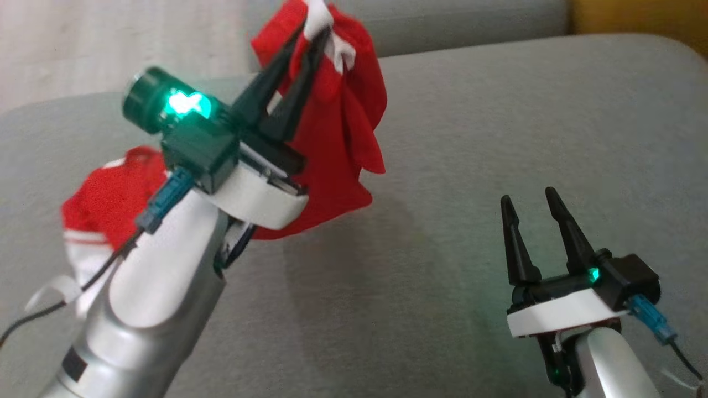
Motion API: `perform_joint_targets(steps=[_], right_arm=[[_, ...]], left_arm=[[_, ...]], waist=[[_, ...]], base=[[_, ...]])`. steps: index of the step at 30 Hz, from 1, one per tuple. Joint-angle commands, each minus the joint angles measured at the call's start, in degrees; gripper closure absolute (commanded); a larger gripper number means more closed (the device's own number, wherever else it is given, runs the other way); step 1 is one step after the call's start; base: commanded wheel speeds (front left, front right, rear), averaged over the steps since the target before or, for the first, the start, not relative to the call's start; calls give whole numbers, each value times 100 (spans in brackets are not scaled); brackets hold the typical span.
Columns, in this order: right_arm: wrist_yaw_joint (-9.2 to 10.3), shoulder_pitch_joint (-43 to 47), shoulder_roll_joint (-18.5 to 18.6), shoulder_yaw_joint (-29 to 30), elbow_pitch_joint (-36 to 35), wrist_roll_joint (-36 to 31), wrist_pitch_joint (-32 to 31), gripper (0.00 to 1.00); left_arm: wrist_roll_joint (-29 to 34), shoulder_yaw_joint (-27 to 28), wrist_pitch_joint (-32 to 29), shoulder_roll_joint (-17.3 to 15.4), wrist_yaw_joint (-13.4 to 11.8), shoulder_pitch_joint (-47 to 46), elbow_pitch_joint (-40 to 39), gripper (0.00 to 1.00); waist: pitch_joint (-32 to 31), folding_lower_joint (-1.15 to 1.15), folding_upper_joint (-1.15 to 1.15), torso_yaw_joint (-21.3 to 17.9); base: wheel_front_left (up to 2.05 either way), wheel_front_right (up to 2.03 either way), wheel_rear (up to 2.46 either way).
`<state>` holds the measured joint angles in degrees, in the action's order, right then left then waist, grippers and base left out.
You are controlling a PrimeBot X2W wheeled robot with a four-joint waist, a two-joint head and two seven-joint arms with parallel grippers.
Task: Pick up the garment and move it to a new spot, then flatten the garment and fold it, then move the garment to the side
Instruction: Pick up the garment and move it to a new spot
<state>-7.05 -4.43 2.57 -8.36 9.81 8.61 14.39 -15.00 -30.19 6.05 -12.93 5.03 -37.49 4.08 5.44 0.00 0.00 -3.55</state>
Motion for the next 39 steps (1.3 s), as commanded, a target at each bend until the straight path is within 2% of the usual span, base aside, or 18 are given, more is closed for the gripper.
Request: perform_joint_targets(steps=[1, 9, 14, 15, 16, 22, 28, 33, 39], right_arm=[[-44, -248, 31, -154, -222, 51, 61, 0], [-44, -461, 31, -496, -446, 246, 61, 0], [-44, -536, 31, -760, -614, 422, 61, 0], [-44, -541, 31, -792, -635, 451, 61, 0], [-44, -540, 31, -803, -647, 488, 61, 0], [-44, -537, 31, -773, -684, 602, 61, 0], [-44, -514, 31, -540, -650, 598, 61, 0], [-44, -460, 31, -319, -591, 495, 61, 0], [-44, -313, 31, -26, -507, 311, 61, 0]], left_arm=[[11, 202, -21, -143, -31, -198, -114, 100], [243, 156, 235, -273, -111, -374, 756, 100], [257, 105, 417, -172, -62, -725, 1504, 100], [243, 120, 458, -140, -56, -825, 1647, 80], [256, 145, 519, -122, -79, -936, 1792, 2], [230, 272, 693, -60, -113, -1429, 2487, 0], [276, 192, 836, -66, -43, -1538, 2793, 0], [211, 277, 883, -145, -108, -1183, 2617, 0], [56, 552, 893, -261, -379, -262, 1902, 0]], waist=[[143, 0, 0, -521], [412, 0, 0, -1673], [624, 0, 0, -2156], [671, 0, 0, -2222], [705, 0, 0, -2263], [829, 0, 0, -2285], [780, 0, 0, -1871], [599, 0, 0, -1381], [348, 0, 0, -717]], base=[[0, 0, 0], [0, 0, 0], [0, 0, 0], [0, 0, 0], [0, 0, 0], [0, 0, 0], [0, 0, 0], [0, 0, 0], [0, 0, 0]])
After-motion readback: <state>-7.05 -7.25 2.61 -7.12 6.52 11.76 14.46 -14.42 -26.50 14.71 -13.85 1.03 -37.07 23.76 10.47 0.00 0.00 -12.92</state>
